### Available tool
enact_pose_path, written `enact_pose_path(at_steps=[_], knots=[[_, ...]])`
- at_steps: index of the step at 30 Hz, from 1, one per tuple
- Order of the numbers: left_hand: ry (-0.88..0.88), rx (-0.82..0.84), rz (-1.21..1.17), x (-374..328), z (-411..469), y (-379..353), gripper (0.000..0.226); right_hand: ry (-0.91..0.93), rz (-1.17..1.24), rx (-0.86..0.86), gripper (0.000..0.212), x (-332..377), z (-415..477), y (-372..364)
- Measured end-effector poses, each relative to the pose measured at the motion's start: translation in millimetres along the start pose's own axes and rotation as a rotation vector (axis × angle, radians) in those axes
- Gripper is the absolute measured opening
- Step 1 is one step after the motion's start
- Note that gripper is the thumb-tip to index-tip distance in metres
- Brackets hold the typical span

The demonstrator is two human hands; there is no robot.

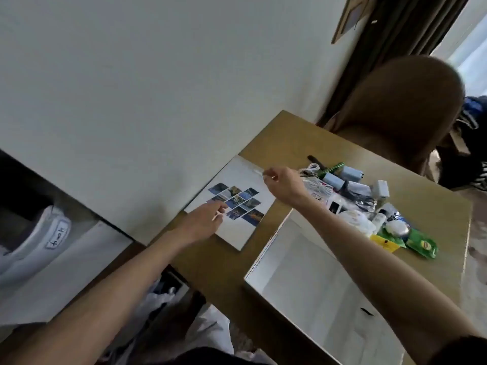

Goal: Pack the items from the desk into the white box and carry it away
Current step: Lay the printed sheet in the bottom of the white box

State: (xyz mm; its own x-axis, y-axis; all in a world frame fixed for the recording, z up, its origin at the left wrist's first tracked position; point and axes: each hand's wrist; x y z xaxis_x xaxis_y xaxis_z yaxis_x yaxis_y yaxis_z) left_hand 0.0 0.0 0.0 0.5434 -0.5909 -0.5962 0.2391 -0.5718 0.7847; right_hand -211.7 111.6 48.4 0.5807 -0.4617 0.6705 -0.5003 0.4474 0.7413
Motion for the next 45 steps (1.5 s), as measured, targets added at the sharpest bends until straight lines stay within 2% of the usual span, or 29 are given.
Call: enact_pose_path(at_steps=[3, 6, 8, 12, 18, 21, 24, 28, 31, 34, 36, 39, 42, 45], knots=[[-0.041, 0.111, 0.206, 15, 32, -6, 0.053, -0.14, -0.142, 0.113, 0.031, -13, 32, -25], [-0.104, 0.285, 0.451, 33, 57, -20, 0.089, -0.231, -0.262, 0.268, 0.046, -30, 62, -52], [-0.106, 0.361, 0.483, 47, 66, -28, 0.102, -0.264, -0.36, 0.316, 0.058, -44, 79, -70], [-0.147, 0.372, 0.456, 65, 69, -34, 0.102, -0.258, -0.555, 0.336, 0.074, -61, 90, -100], [-0.145, 0.317, 0.401, 83, 70, -48, 0.101, -0.264, -0.589, 0.254, 0.089, -76, 114, -106], [-0.178, 0.31, 0.351, 96, 71, -52, 0.102, -0.33, -0.557, 0.259, 0.082, -82, 130, -102], [-0.217, 0.303, 0.32, 98, 74, -46, 0.1, -0.369, -0.474, 0.293, 0.043, -77, 137, -91], [-0.19, 0.098, 0.224, 80, 78, -34, 0.066, -0.354, -0.183, 0.302, 0.031, -61, 125, -68], [-0.115, -0.13, 0.161, 57, 83, -15, 0.059, -0.381, 0.203, 0.189, 0.026, -41, 98, -33], [-0.126, -0.296, 0.105, 27, 86, 19, 0.077, -0.31, 0.374, 0.05, 0.027, -12, 69, 16], [-0.1, -0.307, -0.074, 0, 88, 48, 0.087, -0.241, 0.463, -0.065, 0.028, 8, 46, 53], [-0.148, -0.314, -0.121, -48, 92, 91, 0.076, -0.179, 0.533, -0.269, 0.025, 29, 8, 110], [-0.339, -0.39, -0.117, -103, 89, 128, 0.059, -0.124, 0.61, -0.445, 0.025, 36, -37, 162], [-0.527, -0.261, -0.14, -156, 80, 148, 0.047, -0.098, 0.702, -0.549, 0.028, 34, -85, 198]])
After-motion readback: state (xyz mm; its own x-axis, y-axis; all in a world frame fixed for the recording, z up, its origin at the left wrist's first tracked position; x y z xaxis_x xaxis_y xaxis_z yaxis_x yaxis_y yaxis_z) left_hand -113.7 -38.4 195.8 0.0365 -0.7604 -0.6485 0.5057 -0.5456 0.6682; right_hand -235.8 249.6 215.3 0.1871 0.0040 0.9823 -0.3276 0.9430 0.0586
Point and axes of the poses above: each hand's wrist, its own z-axis towards the middle knuckle, its own y-axis out of the back of the hand, x = y × z, and after that the axes turned 7 degrees about -x, right-handed
